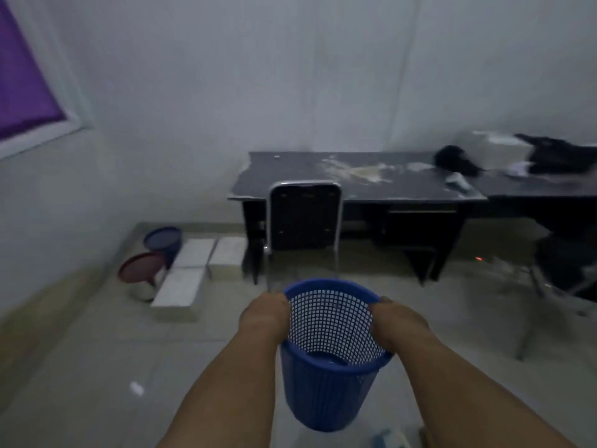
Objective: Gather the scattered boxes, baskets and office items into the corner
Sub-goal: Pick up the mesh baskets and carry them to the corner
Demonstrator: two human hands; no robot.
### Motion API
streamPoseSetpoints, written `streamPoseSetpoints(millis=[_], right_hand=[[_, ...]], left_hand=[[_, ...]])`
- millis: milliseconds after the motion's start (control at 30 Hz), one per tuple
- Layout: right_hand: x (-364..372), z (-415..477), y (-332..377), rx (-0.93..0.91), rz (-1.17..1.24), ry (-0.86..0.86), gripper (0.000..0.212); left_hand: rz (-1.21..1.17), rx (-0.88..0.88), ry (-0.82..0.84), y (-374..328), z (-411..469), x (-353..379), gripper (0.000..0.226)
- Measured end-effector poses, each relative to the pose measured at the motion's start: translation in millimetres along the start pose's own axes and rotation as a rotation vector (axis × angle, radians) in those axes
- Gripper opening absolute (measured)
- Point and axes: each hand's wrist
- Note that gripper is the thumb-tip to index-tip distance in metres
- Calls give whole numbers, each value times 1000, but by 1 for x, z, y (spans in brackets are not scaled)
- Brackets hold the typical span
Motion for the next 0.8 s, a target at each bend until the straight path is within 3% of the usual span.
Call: streamPoseSetpoints(millis=[467, 800], right_hand=[[-28, 209, 296, -614, -34, 60, 52], [-21, 284, 532, -744, -54, 169, 48]], left_hand=[[-279, -638, -28, 242, 104, -33, 37], [-231, -785, -30, 444, 187, -72, 43]])
Point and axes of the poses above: each hand's wrist, its own z-axis towards the middle knuckle, its own x-axis out of the palm, y = z × x, and after that the axes turned 5 degrees about -x, right-handed
